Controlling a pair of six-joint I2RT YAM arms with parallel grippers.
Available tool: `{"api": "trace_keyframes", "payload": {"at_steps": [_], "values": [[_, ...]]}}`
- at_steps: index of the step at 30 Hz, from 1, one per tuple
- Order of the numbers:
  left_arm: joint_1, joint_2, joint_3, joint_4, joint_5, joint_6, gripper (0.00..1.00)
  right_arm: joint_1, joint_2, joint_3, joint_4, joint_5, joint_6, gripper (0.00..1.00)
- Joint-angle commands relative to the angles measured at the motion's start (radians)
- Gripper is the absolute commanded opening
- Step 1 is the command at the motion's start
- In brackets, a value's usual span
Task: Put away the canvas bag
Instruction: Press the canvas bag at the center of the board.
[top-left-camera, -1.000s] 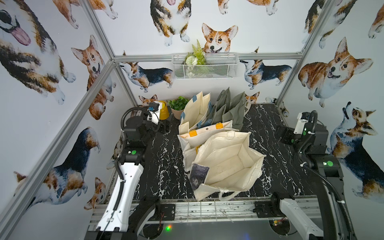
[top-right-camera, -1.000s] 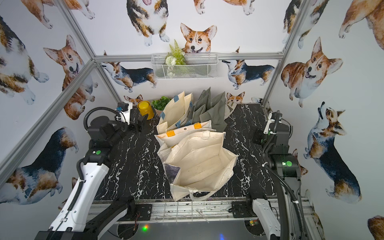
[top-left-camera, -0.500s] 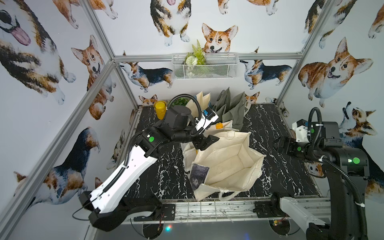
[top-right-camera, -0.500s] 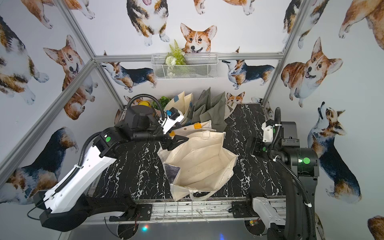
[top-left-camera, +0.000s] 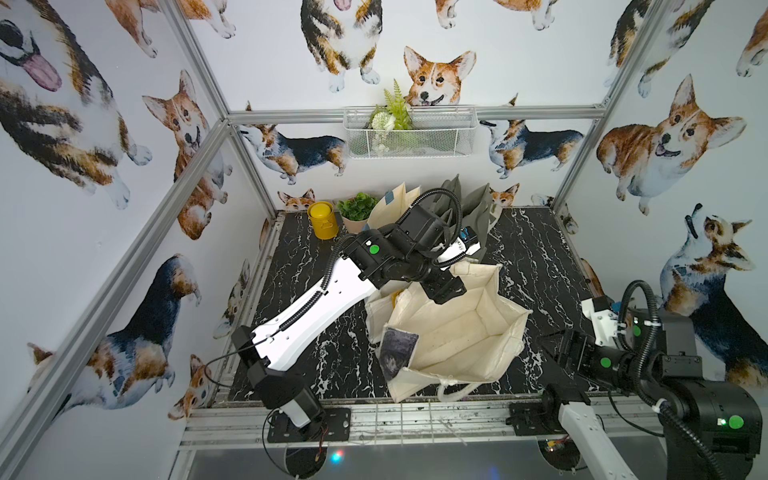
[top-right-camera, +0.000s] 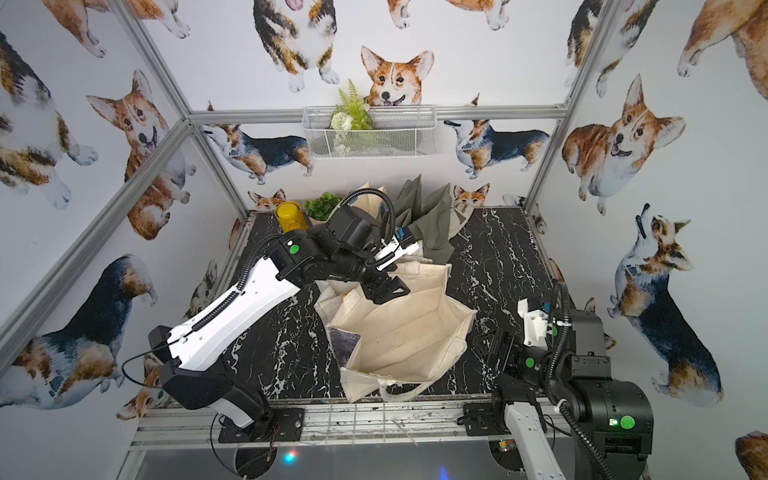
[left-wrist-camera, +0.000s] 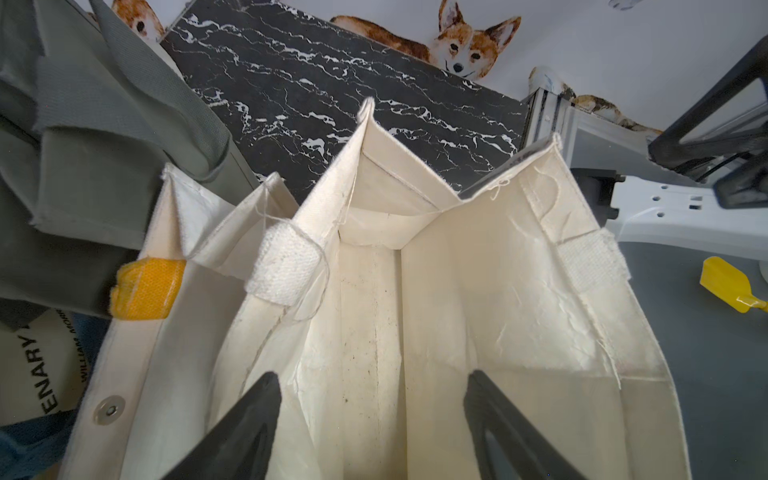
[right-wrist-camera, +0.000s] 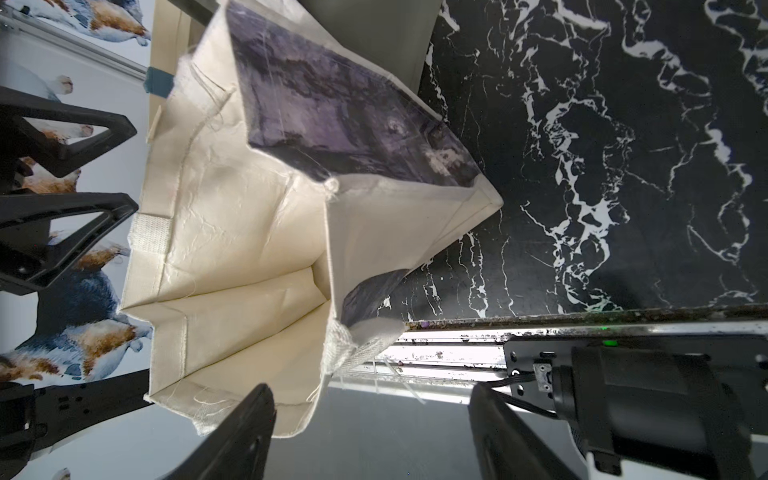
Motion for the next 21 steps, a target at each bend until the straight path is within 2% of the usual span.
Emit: {"api": "trace_keyframes", "payload": {"at_steps": [1, 7, 12, 17, 21], "values": [[0.006, 0.014, 0.011, -0.031, -0.026, 0.032, 0.74, 0.000, -0.040, -0.065, -0.090, -0.053, 0.072, 0.72], [0.020, 0.065, 0.035, -0.006, -0.012, 0.026, 0.76, 0.000, -0.108, -0.190, 0.034, -0.120, 0.157, 0.65], [0.034, 0.071, 0.025, 0.010, -0.015, 0.006, 0.76, 0.001, -0.129, -0.254, 0.104, -0.155, 0.171, 0.58], [0.070, 0.041, -0.031, 0.091, 0.065, -0.026, 0.77, 0.000, -0.146, -0.311, 0.193, -0.204, 0.202, 0.54], [0.074, 0.043, -0.029, 0.082, 0.073, -0.019, 0.77, 0.000, -0.156, -0.356, 0.269, -0.224, 0.224, 0.50]]}}
